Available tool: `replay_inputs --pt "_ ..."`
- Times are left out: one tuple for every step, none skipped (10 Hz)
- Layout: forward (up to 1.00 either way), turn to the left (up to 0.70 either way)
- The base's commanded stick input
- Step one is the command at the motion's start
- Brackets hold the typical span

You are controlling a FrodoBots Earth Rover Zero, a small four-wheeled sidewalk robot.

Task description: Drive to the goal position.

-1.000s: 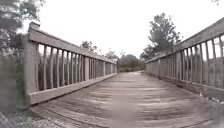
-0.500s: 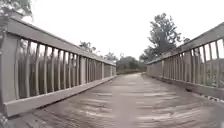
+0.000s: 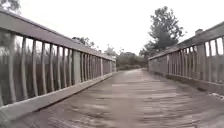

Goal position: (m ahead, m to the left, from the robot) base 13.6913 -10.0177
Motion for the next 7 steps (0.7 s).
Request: replay_inputs --pt "0.7 0.0" --pt "0.7 0.0" --pt "0.7 0.0" --pt "0.7 0.0" --pt "0.7 -0.05" --pt "0.7 -0.34" --pt "0.7 -0.35"
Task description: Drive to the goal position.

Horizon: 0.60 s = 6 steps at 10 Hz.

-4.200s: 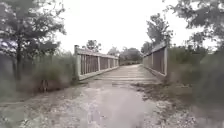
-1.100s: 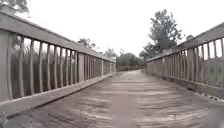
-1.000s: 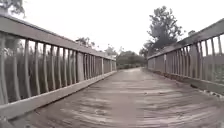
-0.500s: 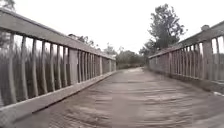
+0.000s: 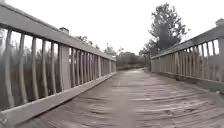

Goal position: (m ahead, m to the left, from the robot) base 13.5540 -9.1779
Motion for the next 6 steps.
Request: replay_inputs --pt "0.7 -0.26" --pt "0.7 0.0" --pt "0.7 0.0" --pt "0.7 0.0" --pt "0.7 0.0" --pt "0.7 0.0"
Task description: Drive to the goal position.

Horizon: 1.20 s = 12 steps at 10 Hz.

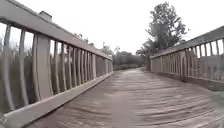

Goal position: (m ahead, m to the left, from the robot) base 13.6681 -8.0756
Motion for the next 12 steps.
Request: replay_inputs --pt "0.7 0.0" --pt "0.7 0.0" --pt "0.7 0.0" --pt "0.7 0.0" --pt "0.7 0.0" --pt "0.7 0.0" --pt "0.7 -0.18" --pt "0.7 -0.35" --pt "0.7 -0.35" --pt "0.7 -0.35" --pt "0.7 -0.35" --pt "0.7 -0.22"
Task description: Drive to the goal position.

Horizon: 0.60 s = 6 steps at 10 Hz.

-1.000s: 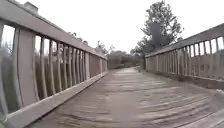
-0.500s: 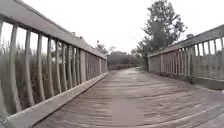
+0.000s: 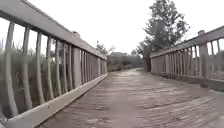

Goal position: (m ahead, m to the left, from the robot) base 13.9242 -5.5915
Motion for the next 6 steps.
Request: replay_inputs --pt "0.7 0.0" --pt "0.7 0.0" --pt "0.7 0.0" --pt "0.7 0.0" --pt "0.7 0.0" --pt "0.7 0.0"
